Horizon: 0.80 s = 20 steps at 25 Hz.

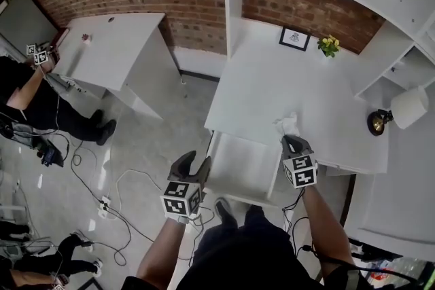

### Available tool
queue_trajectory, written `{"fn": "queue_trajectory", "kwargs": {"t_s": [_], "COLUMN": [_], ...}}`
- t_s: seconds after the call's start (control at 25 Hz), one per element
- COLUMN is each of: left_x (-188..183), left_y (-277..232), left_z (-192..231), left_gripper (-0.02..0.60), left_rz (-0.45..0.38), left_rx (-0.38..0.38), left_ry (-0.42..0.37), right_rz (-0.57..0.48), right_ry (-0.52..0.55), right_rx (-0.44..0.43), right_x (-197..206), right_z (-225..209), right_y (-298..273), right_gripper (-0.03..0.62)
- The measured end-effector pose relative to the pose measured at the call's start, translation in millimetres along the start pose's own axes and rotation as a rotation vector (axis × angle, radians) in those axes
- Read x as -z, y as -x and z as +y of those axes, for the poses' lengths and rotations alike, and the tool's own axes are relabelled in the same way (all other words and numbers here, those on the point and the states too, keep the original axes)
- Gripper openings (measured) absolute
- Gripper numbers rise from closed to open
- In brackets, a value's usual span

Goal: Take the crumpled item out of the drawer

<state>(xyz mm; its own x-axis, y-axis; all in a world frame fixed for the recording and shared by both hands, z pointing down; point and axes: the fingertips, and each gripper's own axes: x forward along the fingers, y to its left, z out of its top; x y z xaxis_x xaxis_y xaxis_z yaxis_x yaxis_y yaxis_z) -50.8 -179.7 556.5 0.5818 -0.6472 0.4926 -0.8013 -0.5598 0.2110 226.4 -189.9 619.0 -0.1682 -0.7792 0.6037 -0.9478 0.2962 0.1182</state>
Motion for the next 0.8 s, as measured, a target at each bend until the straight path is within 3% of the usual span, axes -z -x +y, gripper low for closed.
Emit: {"fn": "queue_trajectory", "kwargs": {"t_s": [0.28,0.8], "left_x": [0.8,-0.3], "left_y": [-4.7,-26.9], "left_z": [-1.5,10.8], "left_gripper": [0.193,0.193], "left_rz": [0.014,0.051], "left_rx": [-0.055,-0.189], "left_ry": [0.009,0.073], "right_rz": [0.007,0.044], "right_ry": [0.018,0.078], "right_rx": [-0.031,-0.157], "right_x": [-11.6,-21.0], "right_z": [-27.1,-35.2], "right_y": [-33.9,-126.5], "right_gripper": [0.003,0.003]}}
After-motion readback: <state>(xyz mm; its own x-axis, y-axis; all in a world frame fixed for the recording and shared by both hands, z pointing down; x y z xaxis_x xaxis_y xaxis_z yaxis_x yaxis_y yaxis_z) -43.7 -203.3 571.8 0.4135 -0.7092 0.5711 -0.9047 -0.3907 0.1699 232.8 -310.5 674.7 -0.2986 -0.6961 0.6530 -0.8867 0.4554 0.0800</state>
